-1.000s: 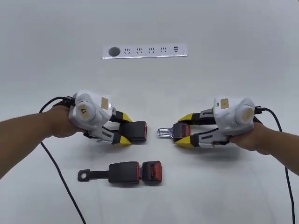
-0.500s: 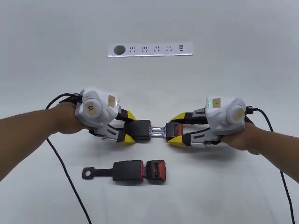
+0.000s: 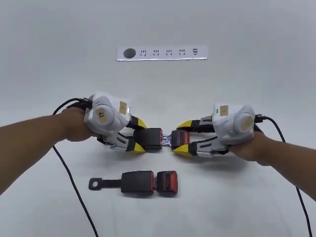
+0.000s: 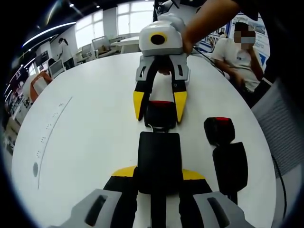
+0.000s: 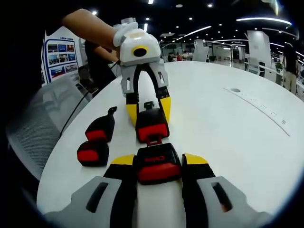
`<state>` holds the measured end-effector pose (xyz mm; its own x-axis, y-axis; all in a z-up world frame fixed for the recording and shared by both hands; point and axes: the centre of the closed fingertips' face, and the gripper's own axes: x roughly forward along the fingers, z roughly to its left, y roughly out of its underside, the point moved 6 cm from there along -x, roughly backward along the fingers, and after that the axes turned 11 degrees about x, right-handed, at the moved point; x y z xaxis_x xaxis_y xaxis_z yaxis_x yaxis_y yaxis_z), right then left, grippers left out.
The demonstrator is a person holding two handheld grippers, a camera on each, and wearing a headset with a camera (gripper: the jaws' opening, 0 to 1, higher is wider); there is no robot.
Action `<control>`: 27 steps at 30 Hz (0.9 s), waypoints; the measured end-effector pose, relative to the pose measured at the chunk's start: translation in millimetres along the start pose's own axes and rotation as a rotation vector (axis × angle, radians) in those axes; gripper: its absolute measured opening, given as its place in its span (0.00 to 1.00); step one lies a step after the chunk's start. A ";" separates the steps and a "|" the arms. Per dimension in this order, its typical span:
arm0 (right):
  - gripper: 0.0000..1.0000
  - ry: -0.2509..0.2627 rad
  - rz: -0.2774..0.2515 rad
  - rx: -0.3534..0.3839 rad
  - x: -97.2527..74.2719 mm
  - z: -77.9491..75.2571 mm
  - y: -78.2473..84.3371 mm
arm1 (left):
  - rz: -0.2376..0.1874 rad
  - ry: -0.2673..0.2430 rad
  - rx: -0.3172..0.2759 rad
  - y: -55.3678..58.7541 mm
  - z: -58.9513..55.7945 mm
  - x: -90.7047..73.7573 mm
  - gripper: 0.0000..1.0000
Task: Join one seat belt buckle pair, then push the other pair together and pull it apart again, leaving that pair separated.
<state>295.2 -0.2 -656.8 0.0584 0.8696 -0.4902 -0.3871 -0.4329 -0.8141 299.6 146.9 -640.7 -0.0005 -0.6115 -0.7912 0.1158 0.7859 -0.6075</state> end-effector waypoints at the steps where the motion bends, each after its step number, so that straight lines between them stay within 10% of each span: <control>1: 0.35 0.000 -0.002 0.004 -0.8 -0.9 0.6 | 0.002 0.000 -0.002 -0.5 -0.4 0.0 0.34; 27: 0.35 0.036 0.005 -0.003 12.5 3.2 -10.3 | 0.030 0.012 -0.005 0.8 1.5 2.2 0.33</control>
<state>297.0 15.9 -653.5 0.0890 0.8584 -0.5052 -0.3849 -0.4381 -0.8123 301.2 146.0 -642.8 -0.0089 -0.5862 -0.8101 0.1112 0.8045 -0.5834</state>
